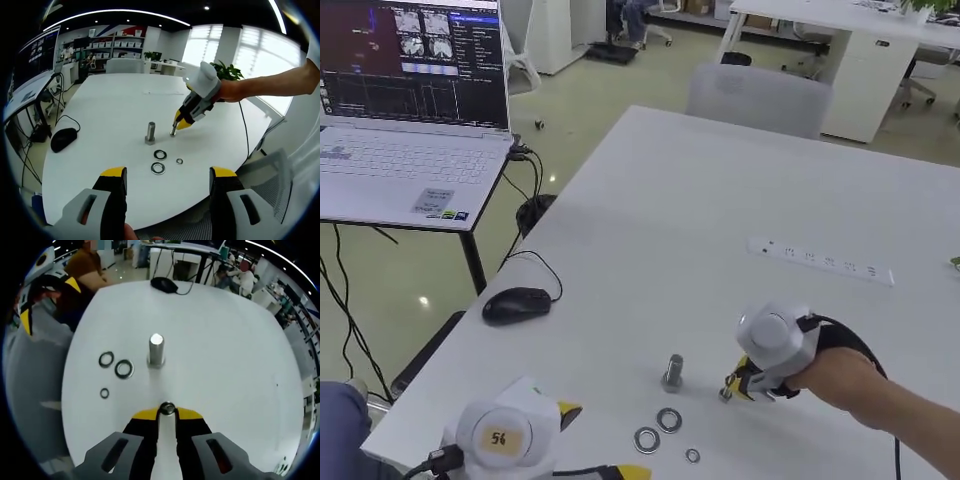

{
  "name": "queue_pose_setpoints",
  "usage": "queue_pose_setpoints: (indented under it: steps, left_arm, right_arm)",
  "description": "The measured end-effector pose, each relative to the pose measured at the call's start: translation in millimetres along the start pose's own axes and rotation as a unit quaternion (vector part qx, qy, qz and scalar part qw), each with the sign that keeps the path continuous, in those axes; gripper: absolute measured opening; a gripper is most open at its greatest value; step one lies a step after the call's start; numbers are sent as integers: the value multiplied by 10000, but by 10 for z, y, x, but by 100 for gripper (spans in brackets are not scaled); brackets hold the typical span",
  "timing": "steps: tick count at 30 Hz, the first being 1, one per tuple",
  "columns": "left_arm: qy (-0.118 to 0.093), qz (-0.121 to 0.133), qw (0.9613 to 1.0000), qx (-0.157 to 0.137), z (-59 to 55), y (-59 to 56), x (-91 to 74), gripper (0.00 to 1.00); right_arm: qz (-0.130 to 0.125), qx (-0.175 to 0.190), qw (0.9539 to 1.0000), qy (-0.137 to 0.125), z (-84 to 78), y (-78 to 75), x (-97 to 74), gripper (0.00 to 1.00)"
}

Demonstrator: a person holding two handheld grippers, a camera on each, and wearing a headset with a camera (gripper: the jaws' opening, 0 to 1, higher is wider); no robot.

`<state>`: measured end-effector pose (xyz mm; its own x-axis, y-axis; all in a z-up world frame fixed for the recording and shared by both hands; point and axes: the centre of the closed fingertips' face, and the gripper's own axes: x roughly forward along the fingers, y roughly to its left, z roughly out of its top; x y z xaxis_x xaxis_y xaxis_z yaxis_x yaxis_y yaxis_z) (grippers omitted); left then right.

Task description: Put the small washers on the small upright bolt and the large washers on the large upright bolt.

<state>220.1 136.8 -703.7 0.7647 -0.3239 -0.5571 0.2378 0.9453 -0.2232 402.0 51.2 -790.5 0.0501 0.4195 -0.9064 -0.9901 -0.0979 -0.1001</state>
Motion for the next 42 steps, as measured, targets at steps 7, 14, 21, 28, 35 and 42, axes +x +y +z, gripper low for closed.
queue_pose_setpoints:
  steps: [7,14,21,28,35,42]
  left_arm:
    - [35,25,10000,-19,-27,8,0,66]
    - [45,58,10000,-36,-32,16,-4,66]
    - [51,75,10000,-34,-30,15,-6,66]
    - [56,67,10000,-15,-29,-3,-2,66]
    - [66,42,10000,7,-39,-45,7,66]
    - [53,25,10000,36,-23,-74,12,66]
  right_arm:
    - [92,-20,9999,141,-114,12,150,9]
    - [122,80,9998,169,-163,23,224,9]
    - [121,226,9996,103,-171,41,224,10]
    - [213,523,9984,-25,-245,141,178,14]
    - [448,310,9984,-124,-301,427,179,17]
    - [702,43,9971,-299,-193,681,174,17]
